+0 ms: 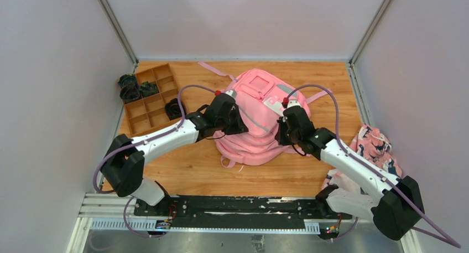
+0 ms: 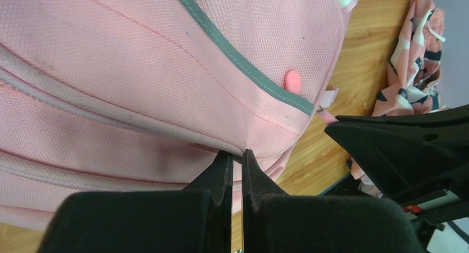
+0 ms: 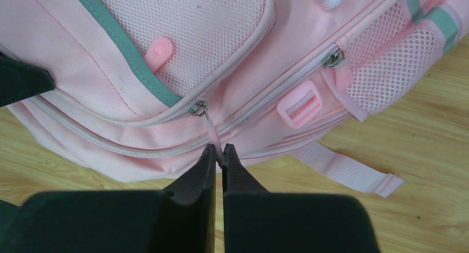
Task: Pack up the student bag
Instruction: Zip the student bag at the center of the board, then reset both arms
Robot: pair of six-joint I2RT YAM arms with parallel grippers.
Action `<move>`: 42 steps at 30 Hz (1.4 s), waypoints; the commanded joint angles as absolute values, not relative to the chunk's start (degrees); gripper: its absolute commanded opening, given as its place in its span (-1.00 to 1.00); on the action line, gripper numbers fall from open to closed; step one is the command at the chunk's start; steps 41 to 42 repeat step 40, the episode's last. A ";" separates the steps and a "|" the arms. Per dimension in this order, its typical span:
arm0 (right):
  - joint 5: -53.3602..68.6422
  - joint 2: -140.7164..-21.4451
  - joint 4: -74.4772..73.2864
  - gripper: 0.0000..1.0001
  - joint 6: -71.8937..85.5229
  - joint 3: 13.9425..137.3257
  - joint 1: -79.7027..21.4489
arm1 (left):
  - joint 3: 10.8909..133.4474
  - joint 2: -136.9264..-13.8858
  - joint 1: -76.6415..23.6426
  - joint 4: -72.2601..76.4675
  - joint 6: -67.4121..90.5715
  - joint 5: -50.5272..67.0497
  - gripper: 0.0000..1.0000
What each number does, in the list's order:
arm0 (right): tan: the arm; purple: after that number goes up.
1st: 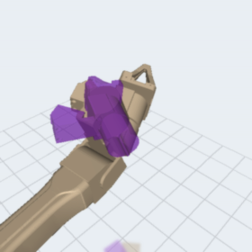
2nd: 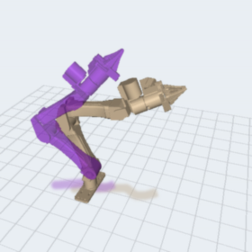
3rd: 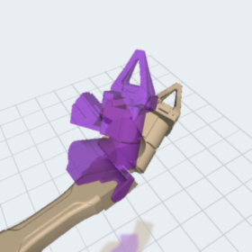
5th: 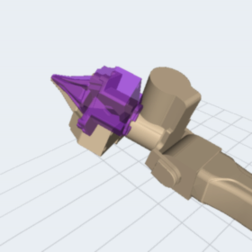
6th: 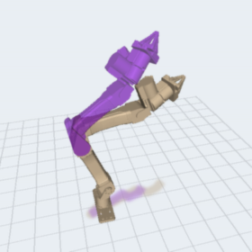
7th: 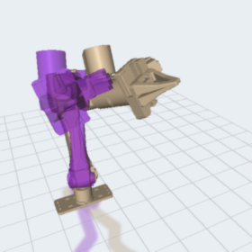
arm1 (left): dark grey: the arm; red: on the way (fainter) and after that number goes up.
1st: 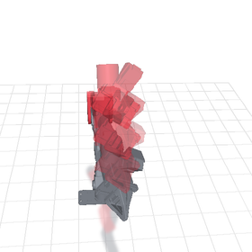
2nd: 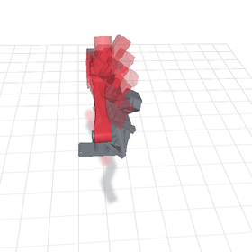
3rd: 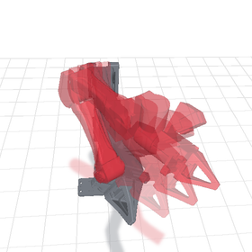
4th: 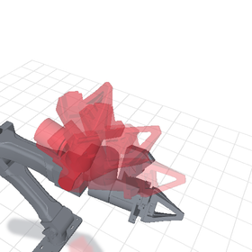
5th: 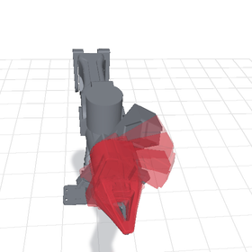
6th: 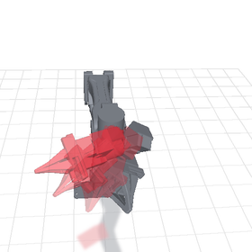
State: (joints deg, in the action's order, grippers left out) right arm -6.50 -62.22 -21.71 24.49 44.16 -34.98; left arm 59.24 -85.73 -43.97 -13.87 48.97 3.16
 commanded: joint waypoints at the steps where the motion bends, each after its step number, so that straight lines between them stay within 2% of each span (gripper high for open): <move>1: -15.49 -62.34 -21.54 -1.00 23.31 43.68 -31.23 | 60.53 -82.53 -42.71 -23.29 40.06 2.58 -1.00; 3: -14.35 -62.19 -22.18 -1.00 23.22 43.80 -31.29 | 61.17 -82.49 -42.71 -24.16 39.45 2.11 -0.95; 4: -13.80 -62.08 -22.82 -0.90 23.24 43.98 -31.28 | 61.48 -82.45 -42.71 -24.72 39.20 1.85 -0.77; 7: -12.62 -61.07 -25.64 -0.08 22.87 45.70 -31.29 | 62.94 -81.82 -42.70 -27.30 38.22 1.04 -0.21; 9: -13.52 -59.73 -27.73 0.18 22.63 47.09 -31.29 | 64.27 -80.80 -42.71 -29.88 37.23 0.14 0.03; 11: -15.38 -57.47 -29.24 0.32 22.16 48.68 -31.25 | 65.58 -78.60 -42.71 -31.87 35.93 -2.37 0.10; 16: -20.71 -53.50 -33.45 0.44 20.47 54.51 -31.10 | 67.60 -70.93 -42.71 -33.94 33.14 -8.58 0.18; 22: -29.54 -50.85 -39.23 0.46 20.80 63.44 -30.96 | 67.37 -60.53 -42.71 -34.20 30.50 -15.70 0.25; 27: -32.33 -46.81 -39.55 0.47 20.75 66.89 -30.87 | 65.79 -54.15 -42.70 -35.50 29.33 -21.68 0.26; 42: -35.45 -43.59 -38.48 0.46 21.57 65.87 -30.80 | 63.59 -50.44 -42.70 -34.97 28.15 -23.16 0.20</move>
